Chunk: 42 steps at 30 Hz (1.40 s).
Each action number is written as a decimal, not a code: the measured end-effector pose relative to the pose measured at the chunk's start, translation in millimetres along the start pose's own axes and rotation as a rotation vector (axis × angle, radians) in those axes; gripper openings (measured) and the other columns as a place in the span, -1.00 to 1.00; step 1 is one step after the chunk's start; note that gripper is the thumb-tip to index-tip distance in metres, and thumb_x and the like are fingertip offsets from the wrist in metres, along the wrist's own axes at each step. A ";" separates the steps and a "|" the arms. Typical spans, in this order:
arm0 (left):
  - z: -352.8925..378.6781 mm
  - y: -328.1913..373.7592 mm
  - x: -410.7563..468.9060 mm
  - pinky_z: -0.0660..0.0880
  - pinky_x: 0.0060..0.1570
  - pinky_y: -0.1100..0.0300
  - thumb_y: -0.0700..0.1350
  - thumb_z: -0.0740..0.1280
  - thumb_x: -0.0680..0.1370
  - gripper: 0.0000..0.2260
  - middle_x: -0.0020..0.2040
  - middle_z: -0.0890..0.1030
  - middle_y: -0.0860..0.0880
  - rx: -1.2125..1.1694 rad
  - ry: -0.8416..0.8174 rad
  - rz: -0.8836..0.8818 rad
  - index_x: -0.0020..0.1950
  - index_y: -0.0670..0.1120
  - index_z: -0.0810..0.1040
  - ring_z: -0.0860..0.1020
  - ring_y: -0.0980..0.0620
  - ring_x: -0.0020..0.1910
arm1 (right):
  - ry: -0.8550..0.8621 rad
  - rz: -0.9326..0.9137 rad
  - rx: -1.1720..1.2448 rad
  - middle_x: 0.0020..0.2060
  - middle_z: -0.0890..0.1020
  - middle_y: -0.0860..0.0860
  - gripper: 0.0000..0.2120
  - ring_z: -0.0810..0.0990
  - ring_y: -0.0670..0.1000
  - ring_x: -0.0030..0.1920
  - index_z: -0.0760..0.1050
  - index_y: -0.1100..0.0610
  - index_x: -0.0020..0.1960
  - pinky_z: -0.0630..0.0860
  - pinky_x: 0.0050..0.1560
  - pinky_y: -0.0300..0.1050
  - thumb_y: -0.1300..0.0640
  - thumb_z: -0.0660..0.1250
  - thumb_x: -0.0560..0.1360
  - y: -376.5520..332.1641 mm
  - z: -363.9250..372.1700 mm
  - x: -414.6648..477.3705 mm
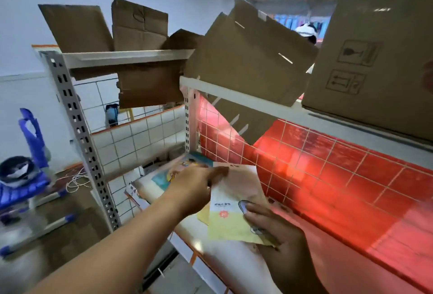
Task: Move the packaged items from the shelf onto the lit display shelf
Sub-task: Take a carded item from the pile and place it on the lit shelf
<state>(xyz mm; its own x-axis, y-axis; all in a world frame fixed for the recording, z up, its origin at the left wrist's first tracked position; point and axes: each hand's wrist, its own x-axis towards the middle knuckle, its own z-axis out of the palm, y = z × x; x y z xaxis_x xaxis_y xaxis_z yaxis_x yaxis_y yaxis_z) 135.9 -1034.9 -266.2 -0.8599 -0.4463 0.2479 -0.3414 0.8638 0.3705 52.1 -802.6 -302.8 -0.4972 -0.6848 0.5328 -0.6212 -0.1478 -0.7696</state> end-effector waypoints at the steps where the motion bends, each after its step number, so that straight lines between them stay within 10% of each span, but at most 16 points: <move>1: 1.0 -5.3 5.8 0.42 0.13 0.28 0.07 0.11 0.62 -0.61 0.31 0.59 0.10 -0.019 -0.037 0.039 0.41 0.31 0.49 0.53 0.00 0.27 | 0.009 0.017 -0.030 0.20 0.63 -0.28 -0.51 0.58 -0.21 0.25 0.67 -0.14 0.17 0.46 0.20 -0.39 0.29 0.54 0.34 5.1 9.8 1.3; 5: 20.5 -34.2 28.6 0.14 -0.06 0.73 -0.24 0.22 0.64 -0.50 0.43 0.47 0.22 -0.166 -0.248 0.054 0.46 0.26 0.46 0.44 0.16 0.36 | -0.005 0.045 -0.159 0.27 0.59 -0.27 -0.52 0.54 -0.22 0.30 0.65 -0.01 0.24 0.43 0.27 -0.38 0.32 0.48 0.37 24.3 32.7 5.1; 12: 75.5 -78.6 72.0 0.37 0.37 0.23 -0.27 0.14 0.61 -0.42 0.47 0.39 0.23 -0.269 -0.544 0.019 0.43 0.35 0.44 0.40 0.16 0.44 | -0.193 0.107 -0.331 0.45 0.33 -0.41 -0.42 0.39 -0.33 0.38 0.42 -0.24 0.43 0.45 0.27 -0.38 -0.04 0.46 0.44 89.9 48.9 1.8; 18: 112.6 -78.8 83.6 0.56 0.27 0.07 -0.16 0.39 0.60 -0.76 0.35 0.58 -0.08 -0.412 -0.480 -0.010 0.27 -0.09 0.64 0.61 -0.03 0.28 | -0.332 0.073 -0.631 0.37 0.52 -0.09 -0.41 0.67 -0.05 0.14 0.31 -0.11 0.44 0.54 0.18 -0.24 -0.23 0.29 0.45 116.1 80.8 17.0; 23: 135.2 -77.8 93.9 0.31 0.36 0.33 0.01 0.37 0.54 -0.46 0.45 0.42 0.18 -0.361 -0.412 -0.069 0.52 0.20 0.37 0.42 0.19 0.35 | -0.241 0.168 -0.574 0.43 0.46 0.03 -0.39 0.53 0.06 0.31 0.33 -0.07 0.47 0.34 0.36 -0.28 -0.16 0.36 0.46 132.7 105.1 31.4; 27: 155.5 -89.1 96.1 0.10 0.46 0.25 0.21 0.24 0.53 -0.42 0.59 0.24 0.17 -0.198 -0.424 -0.004 0.56 0.25 0.28 0.23 0.11 0.55 | -0.243 0.398 -0.723 0.38 0.51 0.08 -0.31 0.60 0.15 0.25 0.48 -0.07 0.40 0.41 0.30 -0.18 -0.33 0.37 0.34 135.0 115.2 26.9; 30: 165.2 -96.1 87.0 0.06 0.53 0.13 0.29 0.15 0.58 -0.45 0.63 0.16 0.11 -0.160 -0.427 0.042 0.58 0.25 0.23 0.12 0.05 0.59 | -0.216 0.532 -0.828 0.34 0.56 0.13 -0.29 0.62 0.19 0.24 0.57 -0.12 0.32 0.06 0.50 -0.16 -0.37 0.34 0.23 130.4 123.3 21.3; 37: 168.5 -100.4 82.2 0.03 0.57 0.03 0.28 0.06 0.64 -0.47 0.64 0.15 0.14 -0.207 -0.362 0.044 0.61 0.23 0.15 0.08 0.06 0.60 | -0.150 0.688 -0.930 0.44 0.48 -0.04 -0.15 0.48 0.06 0.36 0.44 -0.13 0.44 0.24 0.45 -0.07 -0.44 0.37 0.21 124.7 136.9 23.6; 42: 167.0 -101.9 80.0 -0.01 0.58 0.07 0.24 0.14 0.62 -0.44 0.62 0.18 0.16 -0.275 -0.370 0.008 0.62 0.19 0.18 0.08 0.09 0.60 | -0.168 0.701 -0.907 0.56 0.14 -0.26 -0.20 0.11 -0.11 0.53 0.05 -0.33 0.55 -0.17 0.48 -0.28 -0.44 0.23 0.38 113.2 136.1 27.2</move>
<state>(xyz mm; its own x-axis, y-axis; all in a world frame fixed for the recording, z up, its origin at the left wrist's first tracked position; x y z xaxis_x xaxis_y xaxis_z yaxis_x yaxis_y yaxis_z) 38.4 -1119.5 -433.6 -0.9567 -0.2836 -0.0658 -0.2641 0.7502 0.6062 50.7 -935.1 -423.2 -0.8599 -0.5103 -0.0163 -0.4815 0.8212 -0.3061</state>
